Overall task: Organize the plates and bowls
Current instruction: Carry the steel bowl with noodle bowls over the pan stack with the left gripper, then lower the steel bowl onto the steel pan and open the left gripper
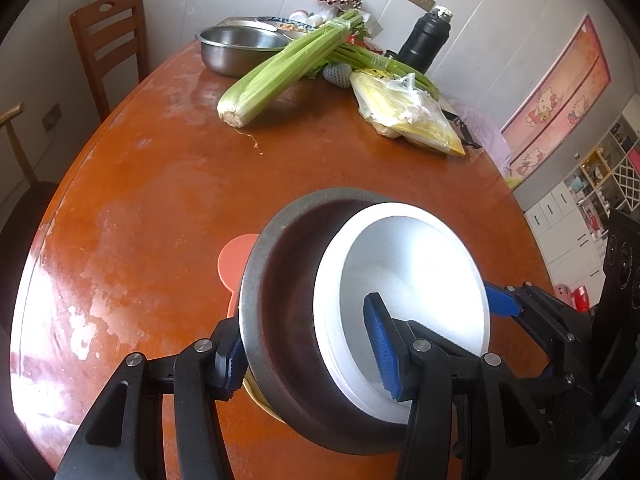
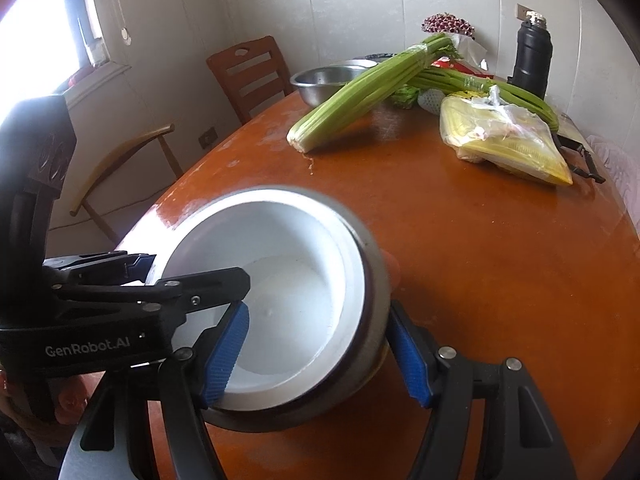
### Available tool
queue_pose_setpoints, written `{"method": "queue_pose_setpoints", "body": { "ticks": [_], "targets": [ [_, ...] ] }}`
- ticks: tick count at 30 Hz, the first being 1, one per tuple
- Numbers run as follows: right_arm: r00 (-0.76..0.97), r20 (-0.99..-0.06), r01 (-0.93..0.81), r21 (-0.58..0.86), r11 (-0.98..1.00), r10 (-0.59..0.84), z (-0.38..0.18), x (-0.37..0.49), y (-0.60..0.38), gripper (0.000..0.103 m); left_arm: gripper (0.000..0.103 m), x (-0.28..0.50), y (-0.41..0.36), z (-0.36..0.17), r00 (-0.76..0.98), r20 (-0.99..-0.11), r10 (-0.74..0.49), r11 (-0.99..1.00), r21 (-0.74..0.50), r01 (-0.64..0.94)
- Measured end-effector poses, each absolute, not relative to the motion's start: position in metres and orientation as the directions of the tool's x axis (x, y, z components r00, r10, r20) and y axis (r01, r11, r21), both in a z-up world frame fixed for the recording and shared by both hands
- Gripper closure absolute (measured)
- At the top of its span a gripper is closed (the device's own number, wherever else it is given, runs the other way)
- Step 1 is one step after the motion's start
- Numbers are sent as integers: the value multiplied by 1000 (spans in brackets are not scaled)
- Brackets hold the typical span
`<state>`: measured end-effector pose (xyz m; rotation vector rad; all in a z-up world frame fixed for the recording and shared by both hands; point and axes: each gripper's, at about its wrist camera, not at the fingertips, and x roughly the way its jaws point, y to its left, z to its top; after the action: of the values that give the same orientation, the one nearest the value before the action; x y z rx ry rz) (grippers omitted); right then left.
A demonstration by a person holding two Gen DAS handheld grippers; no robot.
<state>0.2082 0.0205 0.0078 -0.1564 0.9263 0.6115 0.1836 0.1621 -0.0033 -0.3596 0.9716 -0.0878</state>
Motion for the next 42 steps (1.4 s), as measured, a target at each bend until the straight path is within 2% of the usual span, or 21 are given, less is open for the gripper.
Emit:
{"method": "queue_pose_setpoints", "body": {
  "ticks": [14, 23, 37, 42],
  "targets": [
    [491, -752, -554, 119, 824, 439, 17, 205, 11, 34, 49, 172, 161, 12, 602, -782, -161, 954, -279, -107],
    [521, -730, -547, 113, 830, 442, 24, 198, 1, 33, 47, 150, 163, 37, 676, -736, -35, 963, -205, -173],
    [627, -630, -569, 32, 822, 459, 48, 127, -30, 29, 43, 82, 110, 42, 719, -693, 54, 964, -150, -218],
    [634, -631, -540, 51, 840, 446, 38, 103, -55, 27, 43, 60, 86, 27, 694, -716, 80, 967, -114, -228]
  ]
}}
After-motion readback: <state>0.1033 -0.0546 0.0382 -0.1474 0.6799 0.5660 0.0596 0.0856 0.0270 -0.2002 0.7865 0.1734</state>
